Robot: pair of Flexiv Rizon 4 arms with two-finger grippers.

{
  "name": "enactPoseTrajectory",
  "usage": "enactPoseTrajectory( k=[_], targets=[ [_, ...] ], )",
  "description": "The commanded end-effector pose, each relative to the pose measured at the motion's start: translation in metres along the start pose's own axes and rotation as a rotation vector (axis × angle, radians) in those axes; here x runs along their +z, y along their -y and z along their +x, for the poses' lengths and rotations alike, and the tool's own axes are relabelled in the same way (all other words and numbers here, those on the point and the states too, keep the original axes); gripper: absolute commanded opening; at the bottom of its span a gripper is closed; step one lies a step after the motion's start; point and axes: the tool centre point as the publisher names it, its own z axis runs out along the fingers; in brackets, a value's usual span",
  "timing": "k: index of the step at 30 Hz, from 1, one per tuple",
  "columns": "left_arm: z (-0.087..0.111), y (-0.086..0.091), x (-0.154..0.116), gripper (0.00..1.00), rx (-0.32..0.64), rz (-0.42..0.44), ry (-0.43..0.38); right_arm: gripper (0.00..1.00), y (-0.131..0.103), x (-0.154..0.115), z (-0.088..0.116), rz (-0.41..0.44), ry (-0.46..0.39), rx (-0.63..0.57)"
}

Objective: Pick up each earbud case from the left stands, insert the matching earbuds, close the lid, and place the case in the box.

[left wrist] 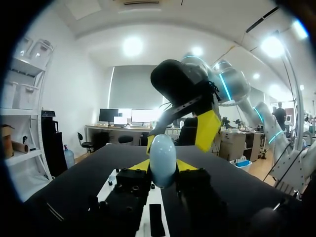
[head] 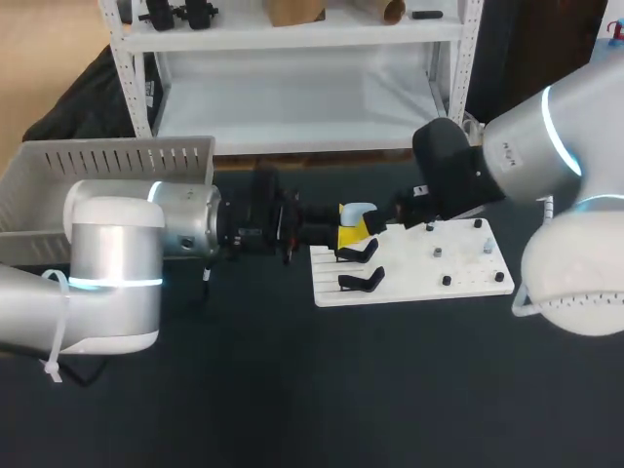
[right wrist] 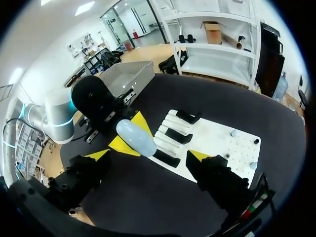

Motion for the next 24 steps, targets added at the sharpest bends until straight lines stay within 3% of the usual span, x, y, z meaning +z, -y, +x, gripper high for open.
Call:
enactPoseTrajectory(
  k=[1, 24],
  targets=[
    [0.000, 0.000, 0.000, 0.00, 0.000, 0.000, 0.000, 1.00, 0.004, 0.002, -0.001, 0.000, -0.003, 0.007],
    [0.000, 0.000, 0.000, 0.00, 0.000, 0.000, 0.000, 1.00, 0.015, 0.009, -0.007, 0.018, 0.000, 0.025]
  ],
)
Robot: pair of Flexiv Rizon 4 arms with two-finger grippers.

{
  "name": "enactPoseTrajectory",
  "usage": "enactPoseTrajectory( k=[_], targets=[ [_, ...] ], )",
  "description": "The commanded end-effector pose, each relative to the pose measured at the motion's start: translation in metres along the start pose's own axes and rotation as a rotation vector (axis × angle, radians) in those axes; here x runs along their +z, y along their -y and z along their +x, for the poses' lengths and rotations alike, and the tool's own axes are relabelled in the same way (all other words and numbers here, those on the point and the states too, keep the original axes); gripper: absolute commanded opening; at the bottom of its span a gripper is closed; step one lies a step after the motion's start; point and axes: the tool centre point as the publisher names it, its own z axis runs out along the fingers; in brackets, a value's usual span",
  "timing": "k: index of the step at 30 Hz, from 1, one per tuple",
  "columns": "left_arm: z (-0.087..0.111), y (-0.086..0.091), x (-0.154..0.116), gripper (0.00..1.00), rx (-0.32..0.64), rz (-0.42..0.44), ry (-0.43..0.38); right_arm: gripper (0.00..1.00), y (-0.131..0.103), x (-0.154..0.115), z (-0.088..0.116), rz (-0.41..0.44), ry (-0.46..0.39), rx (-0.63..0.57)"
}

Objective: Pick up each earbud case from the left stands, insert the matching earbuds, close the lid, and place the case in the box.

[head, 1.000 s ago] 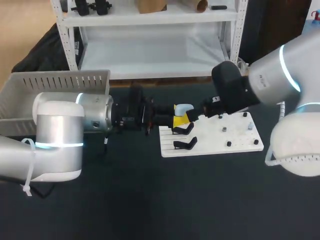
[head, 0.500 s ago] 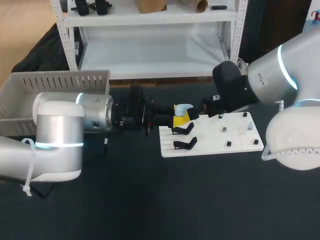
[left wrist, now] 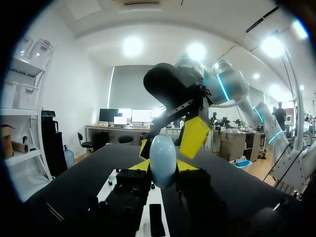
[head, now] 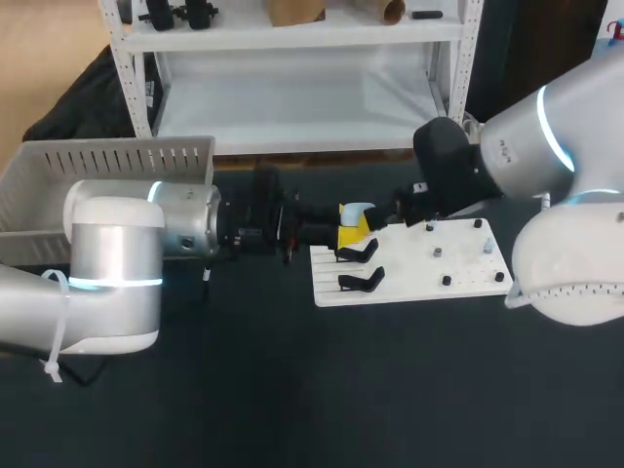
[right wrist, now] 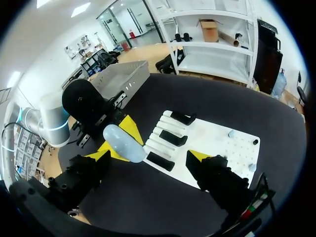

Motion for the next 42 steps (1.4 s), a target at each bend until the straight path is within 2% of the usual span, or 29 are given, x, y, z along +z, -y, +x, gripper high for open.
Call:
enactPoseTrajectory(
  k=[1, 11, 17, 21, 24, 32, 42],
  targets=[
    [0.000, 0.000, 0.000, 0.00, 0.000, 0.000, 0.000, 1.00, 0.002, 0.002, -0.002, 0.005, 0.001, 0.003],
    [0.000, 0.000, 0.000, 0.00, 0.000, 0.000, 0.000, 1.00, 0.000, -0.008, -0.009, 0.012, 0.025, -0.015],
    [0.000, 0.000, 0.000, 0.00, 0.000, 0.000, 0.000, 1.00, -0.006, -0.025, -0.018, 0.016, 0.066, -0.042],
    [0.000, 0.000, 0.000, 0.00, 0.000, 0.000, 0.000, 1.00, -0.004, -0.042, -0.023, 0.052, 0.095, -0.072],
    [0.000, 0.000, 0.000, 0.00, 0.000, 0.000, 0.000, 1.00, -0.006, -0.048, -0.020, 0.043, 0.074, -0.093],
    [0.000, 0.000, 0.000, 0.00, 0.000, 0.000, 0.000, 1.00, -0.008, -0.026, 0.003, 0.030, 0.014, -0.074],
    [0.000, 0.000, 0.000, 0.00, 0.000, 0.000, 0.000, 1.00, -0.009, -0.013, 0.001, 0.018, -0.004, -0.057]
  ],
)
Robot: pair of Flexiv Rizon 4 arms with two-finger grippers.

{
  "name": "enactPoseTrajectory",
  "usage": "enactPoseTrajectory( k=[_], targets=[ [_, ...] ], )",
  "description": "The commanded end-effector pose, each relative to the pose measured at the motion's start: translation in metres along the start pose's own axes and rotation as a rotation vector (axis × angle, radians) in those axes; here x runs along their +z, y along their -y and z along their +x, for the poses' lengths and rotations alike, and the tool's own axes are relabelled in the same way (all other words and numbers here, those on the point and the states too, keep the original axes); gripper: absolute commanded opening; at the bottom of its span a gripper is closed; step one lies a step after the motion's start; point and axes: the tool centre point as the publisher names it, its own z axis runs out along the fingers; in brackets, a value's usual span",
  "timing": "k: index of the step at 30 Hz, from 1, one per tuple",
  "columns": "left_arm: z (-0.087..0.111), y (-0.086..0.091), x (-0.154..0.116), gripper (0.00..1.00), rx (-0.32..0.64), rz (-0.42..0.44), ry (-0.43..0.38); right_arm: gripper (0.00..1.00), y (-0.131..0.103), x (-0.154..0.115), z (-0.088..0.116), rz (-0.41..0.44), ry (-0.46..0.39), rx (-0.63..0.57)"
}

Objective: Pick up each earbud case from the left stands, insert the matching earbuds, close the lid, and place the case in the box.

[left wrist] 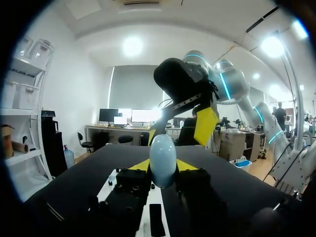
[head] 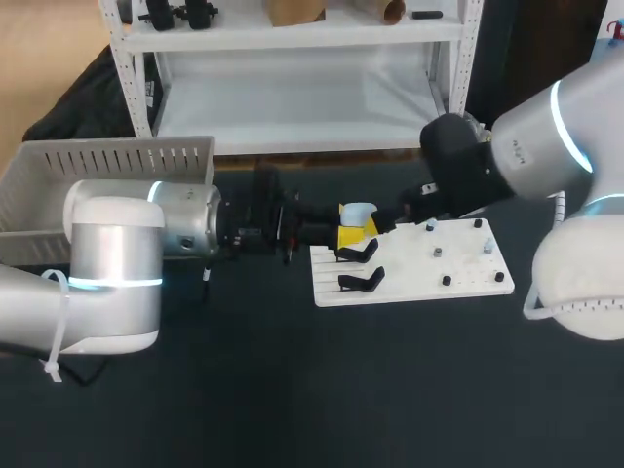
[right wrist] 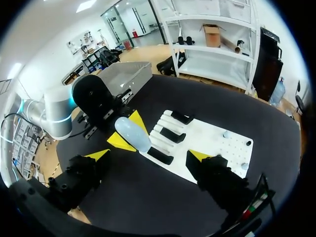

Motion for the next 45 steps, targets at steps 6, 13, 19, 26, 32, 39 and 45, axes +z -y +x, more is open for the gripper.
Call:
enactPoseTrajectory(
  k=[6, 13, 19, 26, 32, 39, 45],
  targets=[
    [0.000, 0.000, 0.000, 0.00, 0.000, 0.000, 0.000, 1.00, 0.001, 0.012, -0.009, -0.006, -0.010, 0.009],
    [0.000, 0.000, 0.000, 0.00, 0.000, 0.000, 0.000, 1.00, 0.006, 0.015, -0.008, -0.006, -0.012, 0.024],
    [0.000, 0.000, 0.000, 0.00, 0.000, 0.000, 0.000, 1.00, 0.009, 0.016, -0.008, 0.002, -0.016, 0.031],
    [0.000, 0.000, 0.000, 0.00, 0.000, 0.000, 0.000, 1.00, 0.013, 0.017, -0.011, 0.007, -0.019, 0.033],
    [0.000, 0.000, 0.000, 0.00, 0.000, 0.000, 0.000, 1.00, 0.014, 0.018, -0.011, 0.012, -0.025, 0.033],
    [0.000, 0.000, 0.000, 0.00, 0.000, 0.000, 0.000, 1.00, 0.013, 0.014, -0.018, 0.021, -0.020, 0.026],
    [0.000, 0.000, 0.000, 0.00, 0.000, 0.000, 0.000, 1.00, 0.013, 0.009, -0.025, 0.029, -0.006, 0.018]
  ],
)
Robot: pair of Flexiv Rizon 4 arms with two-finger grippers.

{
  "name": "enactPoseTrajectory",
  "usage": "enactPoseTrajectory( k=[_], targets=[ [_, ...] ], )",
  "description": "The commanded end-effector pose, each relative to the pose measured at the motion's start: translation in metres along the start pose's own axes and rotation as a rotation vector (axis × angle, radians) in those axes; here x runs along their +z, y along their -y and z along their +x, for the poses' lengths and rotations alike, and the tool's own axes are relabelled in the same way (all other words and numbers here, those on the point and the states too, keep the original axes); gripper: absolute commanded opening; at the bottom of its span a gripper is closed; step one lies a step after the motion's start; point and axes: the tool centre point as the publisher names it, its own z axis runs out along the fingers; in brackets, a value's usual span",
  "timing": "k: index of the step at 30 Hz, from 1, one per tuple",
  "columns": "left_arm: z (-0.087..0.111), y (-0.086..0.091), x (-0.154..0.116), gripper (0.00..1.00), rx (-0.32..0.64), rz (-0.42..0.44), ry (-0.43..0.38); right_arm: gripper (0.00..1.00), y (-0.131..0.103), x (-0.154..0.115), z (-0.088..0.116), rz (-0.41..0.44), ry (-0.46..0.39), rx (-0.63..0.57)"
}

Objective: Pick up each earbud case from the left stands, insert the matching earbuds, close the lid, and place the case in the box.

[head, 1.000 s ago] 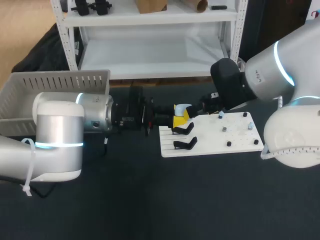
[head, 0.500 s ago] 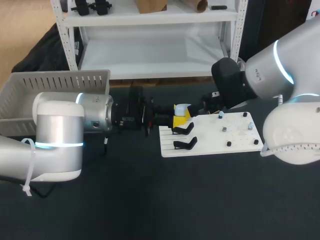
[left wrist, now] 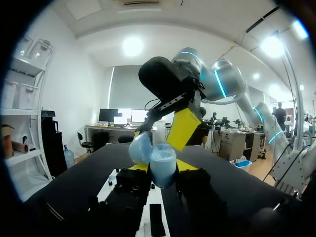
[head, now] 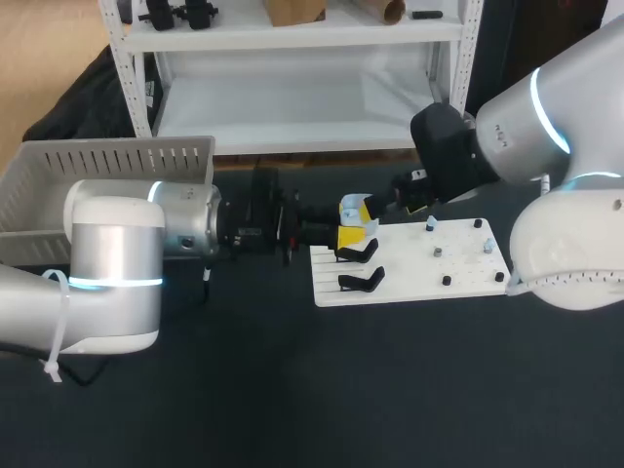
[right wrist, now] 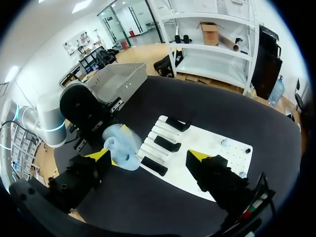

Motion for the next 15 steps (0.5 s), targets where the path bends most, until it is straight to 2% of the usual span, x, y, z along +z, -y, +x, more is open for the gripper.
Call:
enactPoseTrajectory(
  k=[1, 7, 10, 15],
  targets=[
    [0.000, 0.000, 0.000, 0.00, 0.000, -0.001, 0.000, 1.00, -0.001, -0.005, -0.004, 0.017, 0.005, -0.002],
    [0.000, 0.000, 0.000, 0.00, 0.000, -0.001, 0.000, 1.00, 0.007, -0.025, -0.009, 0.072, 0.053, -0.018],
    [0.000, 0.000, 0.000, 0.00, 0.000, -0.001, 0.000, 1.00, 0.018, -0.039, -0.006, 0.149, 0.056, -0.041],
    [0.000, 0.000, 0.000, 0.00, 0.000, -0.001, 0.000, 1.00, 0.048, -0.058, 0.006, 0.315, 0.009, -0.072]
  ],
)
